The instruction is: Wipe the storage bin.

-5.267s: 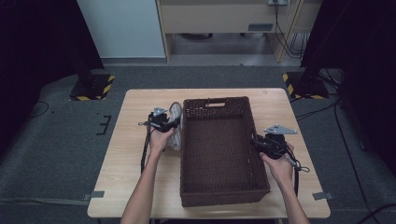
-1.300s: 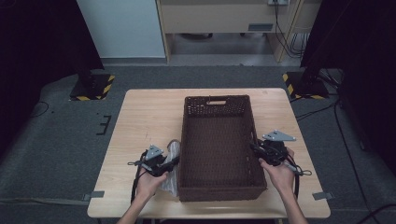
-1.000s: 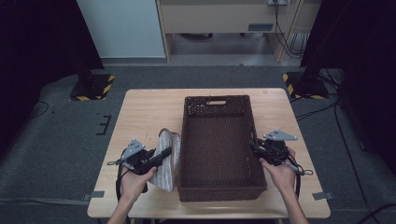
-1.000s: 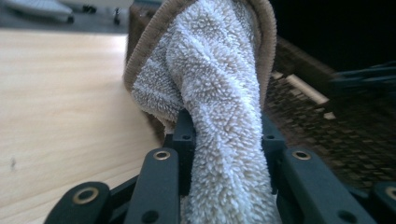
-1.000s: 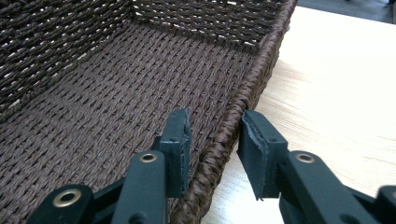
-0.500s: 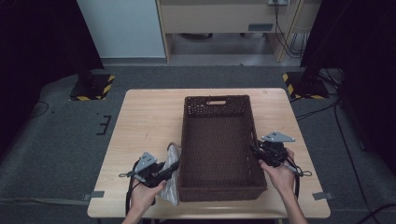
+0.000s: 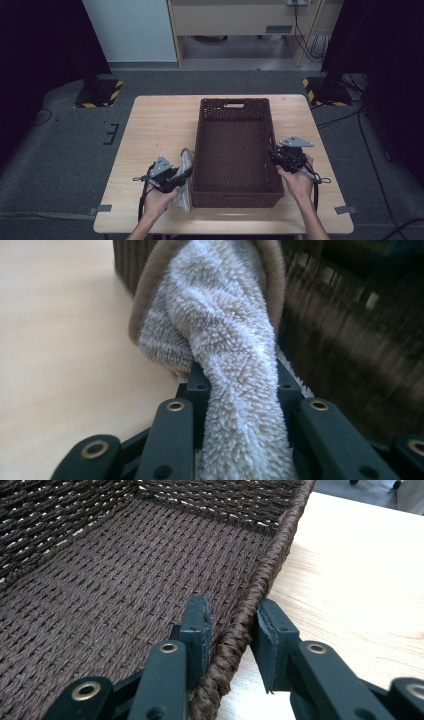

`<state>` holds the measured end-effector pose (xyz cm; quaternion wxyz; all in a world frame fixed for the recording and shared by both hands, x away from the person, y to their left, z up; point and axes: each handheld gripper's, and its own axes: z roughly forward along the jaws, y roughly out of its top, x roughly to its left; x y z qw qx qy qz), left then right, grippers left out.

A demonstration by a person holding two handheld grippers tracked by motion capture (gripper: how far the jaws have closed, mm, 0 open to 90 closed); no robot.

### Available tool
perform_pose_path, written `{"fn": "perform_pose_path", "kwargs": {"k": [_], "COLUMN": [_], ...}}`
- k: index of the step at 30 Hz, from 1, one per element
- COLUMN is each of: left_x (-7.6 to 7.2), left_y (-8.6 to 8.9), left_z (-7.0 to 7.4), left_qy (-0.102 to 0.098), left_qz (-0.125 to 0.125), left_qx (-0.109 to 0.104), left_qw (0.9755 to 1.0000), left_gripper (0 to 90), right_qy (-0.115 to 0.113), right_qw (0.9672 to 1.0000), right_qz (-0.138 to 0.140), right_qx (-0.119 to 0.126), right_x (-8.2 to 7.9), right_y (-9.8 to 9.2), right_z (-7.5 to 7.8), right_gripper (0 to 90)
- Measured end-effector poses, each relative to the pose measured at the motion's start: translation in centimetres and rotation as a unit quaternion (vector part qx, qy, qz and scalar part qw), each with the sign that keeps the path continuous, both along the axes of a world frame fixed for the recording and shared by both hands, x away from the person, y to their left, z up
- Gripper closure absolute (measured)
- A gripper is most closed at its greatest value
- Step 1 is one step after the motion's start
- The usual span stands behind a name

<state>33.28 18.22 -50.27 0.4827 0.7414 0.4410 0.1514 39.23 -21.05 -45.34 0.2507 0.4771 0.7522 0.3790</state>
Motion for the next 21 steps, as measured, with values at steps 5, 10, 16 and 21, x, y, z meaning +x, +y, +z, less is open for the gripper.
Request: {"fn": "perform_pose_path", "kwargs": {"k": [5, 10, 16, 21], "left_x": [-0.1, -0.2, -2.4, -4.3], "left_y": [0.4, 1.7, 2.5, 1.5], "left_z": [-1.1, 1.1, 4.2, 3.5], "left_qy": [0.026, 0.005, -0.026, -0.010], "left_qz": [-0.002, 0.009, -0.005, -0.018], "left_qx": [0.011, -0.022, -0.054, -0.060], "left_qw": [0.9996, 0.9997, 0.9982, 0.9980], "left_gripper": [69.1, 68.6, 67.9, 66.8], "right_qy": [0.001, -0.003, -0.017, 0.002], "right_qw": [1.0000, 0.9999, 0.9986, 0.9991], "right_qz": [0.001, 0.004, 0.030, 0.043], "right_qx": [0.005, 0.016, 0.040, 0.004], "right_x": [-0.1, -0.4, -1.9, -2.6], "right_y": [-0.1, -0.3, -1.3, -1.0], "right_z": [0.0, 0.4, 2.1, 1.6], "right_gripper": [68.2, 62.5, 59.2, 67.2]}}
